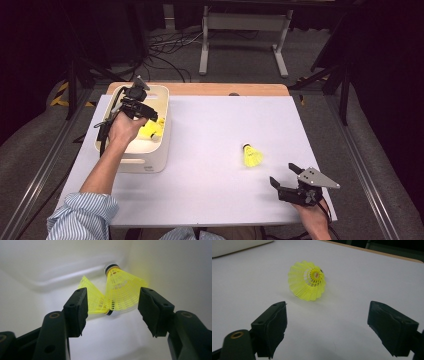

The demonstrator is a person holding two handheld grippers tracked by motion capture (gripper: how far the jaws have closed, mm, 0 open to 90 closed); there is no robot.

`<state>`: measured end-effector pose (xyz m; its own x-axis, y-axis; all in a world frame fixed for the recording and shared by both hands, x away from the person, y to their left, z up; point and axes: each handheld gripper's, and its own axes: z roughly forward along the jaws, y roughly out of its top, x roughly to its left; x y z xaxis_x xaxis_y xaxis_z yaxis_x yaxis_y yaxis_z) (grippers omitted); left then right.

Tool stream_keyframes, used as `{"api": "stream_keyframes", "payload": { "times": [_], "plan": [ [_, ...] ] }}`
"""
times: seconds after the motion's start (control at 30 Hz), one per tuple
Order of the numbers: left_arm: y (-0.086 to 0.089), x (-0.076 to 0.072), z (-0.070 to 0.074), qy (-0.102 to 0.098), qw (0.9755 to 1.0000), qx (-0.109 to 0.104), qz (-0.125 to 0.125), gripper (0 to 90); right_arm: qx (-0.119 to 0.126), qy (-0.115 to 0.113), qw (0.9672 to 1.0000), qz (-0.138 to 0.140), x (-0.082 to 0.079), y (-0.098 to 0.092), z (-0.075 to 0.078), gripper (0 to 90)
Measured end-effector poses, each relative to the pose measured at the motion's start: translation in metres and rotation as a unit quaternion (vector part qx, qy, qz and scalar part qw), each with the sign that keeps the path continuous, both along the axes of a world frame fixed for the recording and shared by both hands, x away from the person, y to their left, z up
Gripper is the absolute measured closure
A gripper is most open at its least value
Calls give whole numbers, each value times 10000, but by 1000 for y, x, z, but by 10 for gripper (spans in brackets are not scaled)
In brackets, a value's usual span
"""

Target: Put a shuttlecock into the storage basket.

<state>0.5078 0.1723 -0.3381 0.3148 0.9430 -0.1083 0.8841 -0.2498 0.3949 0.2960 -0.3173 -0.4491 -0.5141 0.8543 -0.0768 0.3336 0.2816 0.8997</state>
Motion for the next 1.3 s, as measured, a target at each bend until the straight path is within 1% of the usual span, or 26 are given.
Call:
{"api": "stream_keyframes", "payload": {
  "times": [0.13, 0.23, 0.3, 0.33, 0.57, 0.73, 0.8, 0.93, 1.07, 1.1, 1.3],
  "plan": [
    [-1, -2, 3, -37, 10000, -6, -54, 401, -7, -1, 10000, 6, 0, 0, 0, 166],
    [-2, -5, 6, -94, 9999, -71, -72, 399, -5, 3, 10000, 9, 0, 0, 0, 166],
    [-2, -6, 9, -67, 9999, -65, -120, 398, 0, 7, 10000, 8, 0, 0, 0, 166],
    [-2, -6, 10, -98, 9998, -74, -125, 398, -2, 2, 10000, 14, 0, 0, 0, 166],
    [-4, -9, 14, -121, 9996, -177, -175, 398, 4, 17, 10000, 14, 0, 1, 0, 166],
    [-5, -11, 19, -184, 9994, -182, -222, 397, 5, 24, 10000, 17, 1, 1, 0, 166],
    [-6, -11, 20, -139, 9995, -180, -214, 397, 5, 26, 10000, 18, 1, 1, 0, 166],
    [-7, -11, 21, -170, 9994, -202, -224, 398, 12, 19, 10000, 15, 0, 0, 0, 166],
    [-7, -12, 23, -155, 9993, -235, -242, 397, 9, 18, 10000, 21, 0, 0, 0, 166],
    [-7, -12, 25, -173, 9991, -285, -255, 396, 6, 19, 10000, 21, 0, 0, 0, 166],
    [-8, -14, 32, -221, 9989, -319, -274, 396, 4, 18, 10000, 19, 0, 1, 0, 166]
  ]
}}
